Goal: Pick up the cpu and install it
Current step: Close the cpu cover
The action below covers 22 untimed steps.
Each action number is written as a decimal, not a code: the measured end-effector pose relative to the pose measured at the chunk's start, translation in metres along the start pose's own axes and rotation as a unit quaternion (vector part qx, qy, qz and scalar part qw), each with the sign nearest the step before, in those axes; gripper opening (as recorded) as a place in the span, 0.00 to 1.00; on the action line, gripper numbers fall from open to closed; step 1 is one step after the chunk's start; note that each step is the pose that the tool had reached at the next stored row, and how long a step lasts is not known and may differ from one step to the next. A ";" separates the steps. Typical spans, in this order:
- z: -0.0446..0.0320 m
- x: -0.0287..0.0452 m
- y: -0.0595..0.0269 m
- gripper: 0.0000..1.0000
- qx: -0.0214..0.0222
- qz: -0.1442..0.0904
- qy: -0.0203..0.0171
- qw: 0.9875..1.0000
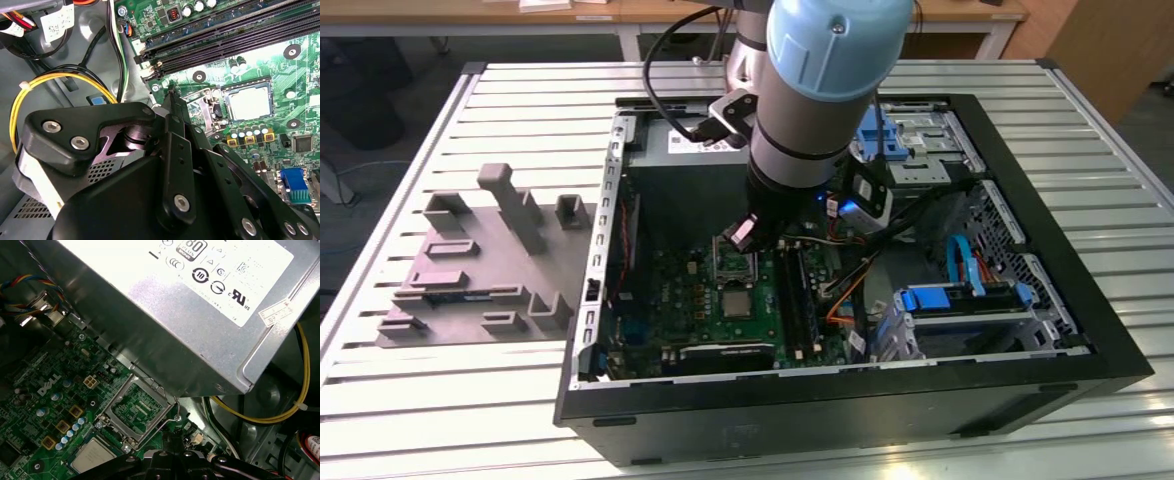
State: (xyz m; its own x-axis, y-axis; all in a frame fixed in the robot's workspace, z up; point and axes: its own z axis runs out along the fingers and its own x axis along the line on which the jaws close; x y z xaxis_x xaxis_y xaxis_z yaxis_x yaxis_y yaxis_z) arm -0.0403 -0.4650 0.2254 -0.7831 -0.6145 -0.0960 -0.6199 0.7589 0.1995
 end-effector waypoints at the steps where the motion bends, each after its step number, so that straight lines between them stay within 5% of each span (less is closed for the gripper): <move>1: 0.0001 0.0001 0.0000 0.11 -0.001 0.000 -0.001 1.000; 4: 0.0006 0.0000 -0.0002 0.11 -0.018 -0.001 -0.014 1.000; 5: 0.0012 -0.0001 -0.0004 0.11 -0.020 -0.001 -0.016 1.000; 11: 0.0034 -0.0010 -0.0012 0.11 -0.022 -0.019 -0.012 1.000; 22: 0.0117 -0.0079 0.0036 0.11 -0.022 -0.020 -0.012 1.000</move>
State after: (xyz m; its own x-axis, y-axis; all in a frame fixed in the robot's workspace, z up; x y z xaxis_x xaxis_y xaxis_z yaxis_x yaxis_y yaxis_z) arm -0.0369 -0.4550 0.2155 -0.7596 -0.6377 -0.1275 -0.6477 0.7240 0.2373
